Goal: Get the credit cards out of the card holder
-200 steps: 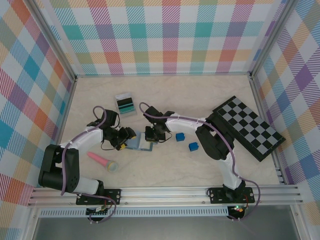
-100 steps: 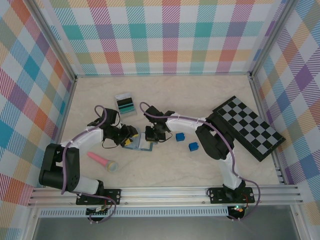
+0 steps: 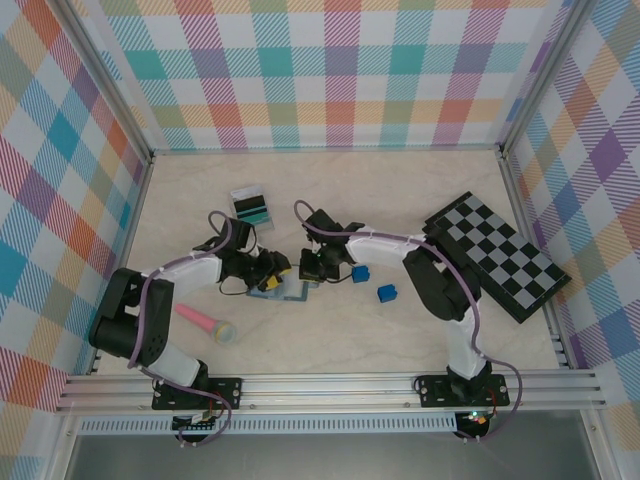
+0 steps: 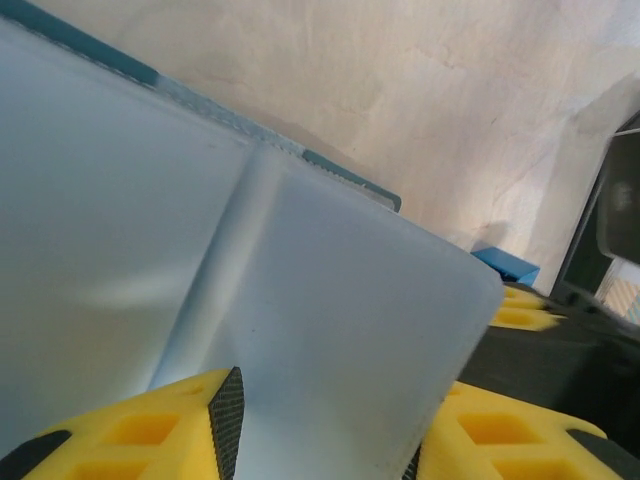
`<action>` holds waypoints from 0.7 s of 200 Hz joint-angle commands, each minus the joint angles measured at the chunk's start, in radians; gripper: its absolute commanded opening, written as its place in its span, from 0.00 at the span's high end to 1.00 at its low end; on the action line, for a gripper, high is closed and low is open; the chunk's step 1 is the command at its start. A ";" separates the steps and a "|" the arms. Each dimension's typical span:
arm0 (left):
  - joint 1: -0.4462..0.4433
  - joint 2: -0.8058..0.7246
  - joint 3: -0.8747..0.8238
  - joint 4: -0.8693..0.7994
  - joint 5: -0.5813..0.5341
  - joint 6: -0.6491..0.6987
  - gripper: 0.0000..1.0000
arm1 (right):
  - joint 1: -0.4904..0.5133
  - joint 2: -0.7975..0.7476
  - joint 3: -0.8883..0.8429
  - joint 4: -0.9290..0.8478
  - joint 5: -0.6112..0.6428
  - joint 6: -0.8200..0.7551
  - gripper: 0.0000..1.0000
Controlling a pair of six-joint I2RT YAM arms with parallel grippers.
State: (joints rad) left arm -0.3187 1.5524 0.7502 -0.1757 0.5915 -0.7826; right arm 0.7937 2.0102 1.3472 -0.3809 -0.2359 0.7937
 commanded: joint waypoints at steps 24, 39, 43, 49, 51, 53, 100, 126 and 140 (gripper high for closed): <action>-0.043 0.047 0.012 0.053 0.001 -0.015 0.62 | -0.014 -0.123 -0.054 0.004 0.102 0.004 0.90; -0.046 0.051 0.002 0.057 -0.017 -0.011 0.66 | -0.012 -0.128 -0.042 -0.035 0.138 -0.006 0.91; -0.046 0.053 -0.001 0.059 -0.019 -0.009 0.66 | -0.013 -0.126 -0.040 -0.038 0.138 -0.009 0.90; -0.046 0.056 -0.006 0.068 -0.021 -0.010 0.66 | -0.013 -0.126 -0.039 -0.039 0.138 -0.011 0.90; -0.046 0.057 -0.007 0.071 -0.020 -0.010 0.66 | -0.012 -0.126 -0.038 -0.038 0.137 -0.011 0.90; -0.046 0.058 -0.009 0.074 -0.018 -0.011 0.66 | -0.011 -0.126 -0.039 -0.038 0.138 -0.012 0.90; -0.056 0.061 -0.013 0.122 0.007 -0.023 0.46 | -0.002 -0.126 -0.031 -0.033 0.136 -0.019 0.90; -0.057 0.058 -0.006 0.123 0.014 -0.022 0.41 | -0.002 -0.134 -0.038 -0.027 0.136 -0.020 0.90; -0.054 0.047 0.002 0.094 -0.011 -0.011 0.41 | 0.000 -0.137 -0.041 -0.022 0.132 -0.023 0.90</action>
State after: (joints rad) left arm -0.3653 1.6039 0.7448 -0.0677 0.5877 -0.8036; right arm 0.7872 1.9038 1.3056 -0.3973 -0.1123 0.7921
